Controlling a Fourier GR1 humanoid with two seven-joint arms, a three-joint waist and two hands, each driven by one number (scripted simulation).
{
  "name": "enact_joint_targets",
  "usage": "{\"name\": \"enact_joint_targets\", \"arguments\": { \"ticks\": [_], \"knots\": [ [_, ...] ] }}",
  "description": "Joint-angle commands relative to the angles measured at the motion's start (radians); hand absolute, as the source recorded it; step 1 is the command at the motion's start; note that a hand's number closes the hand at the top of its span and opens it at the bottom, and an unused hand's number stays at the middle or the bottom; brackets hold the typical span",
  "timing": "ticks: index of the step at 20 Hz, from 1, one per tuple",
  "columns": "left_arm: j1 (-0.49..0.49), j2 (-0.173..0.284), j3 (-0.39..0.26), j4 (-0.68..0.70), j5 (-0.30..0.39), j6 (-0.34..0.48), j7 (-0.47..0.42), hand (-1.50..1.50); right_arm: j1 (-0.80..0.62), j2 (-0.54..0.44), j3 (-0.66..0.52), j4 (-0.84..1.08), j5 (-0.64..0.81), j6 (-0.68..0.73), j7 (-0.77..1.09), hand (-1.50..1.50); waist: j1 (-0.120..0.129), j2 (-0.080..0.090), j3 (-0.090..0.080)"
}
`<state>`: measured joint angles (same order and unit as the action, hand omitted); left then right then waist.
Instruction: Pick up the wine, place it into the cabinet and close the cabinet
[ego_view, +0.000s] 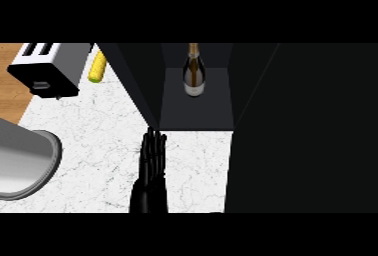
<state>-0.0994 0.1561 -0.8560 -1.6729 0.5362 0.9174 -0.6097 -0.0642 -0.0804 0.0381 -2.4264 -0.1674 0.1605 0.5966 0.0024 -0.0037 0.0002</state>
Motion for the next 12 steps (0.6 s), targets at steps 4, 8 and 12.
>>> {"name": "enact_joint_targets", "arguments": {
  "ticks": [4,8,12],
  "knots": [
    [0.109,0.167,-0.002,-0.185,-0.014,-0.082,0.022,-1.5,0.089,-0.001,-0.012,-0.078,-0.17,0.067,0.01,-1.5,-0.003,0.0,0.001],
    [0.138,0.202,-0.057,-0.267,-0.054,-0.051,0.069,-1.5,0.053,-0.009,0.045,-0.105,-0.16,0.065,0.11,1.5,-0.004,0.0,0.0],
    [0.233,0.341,0.006,-0.362,-0.015,-0.176,0.028,-1.5,0.06,-0.043,0.003,-0.082,-0.18,0.126,0.068,1.5,-0.002,0.001,0.0]
  ]
}}
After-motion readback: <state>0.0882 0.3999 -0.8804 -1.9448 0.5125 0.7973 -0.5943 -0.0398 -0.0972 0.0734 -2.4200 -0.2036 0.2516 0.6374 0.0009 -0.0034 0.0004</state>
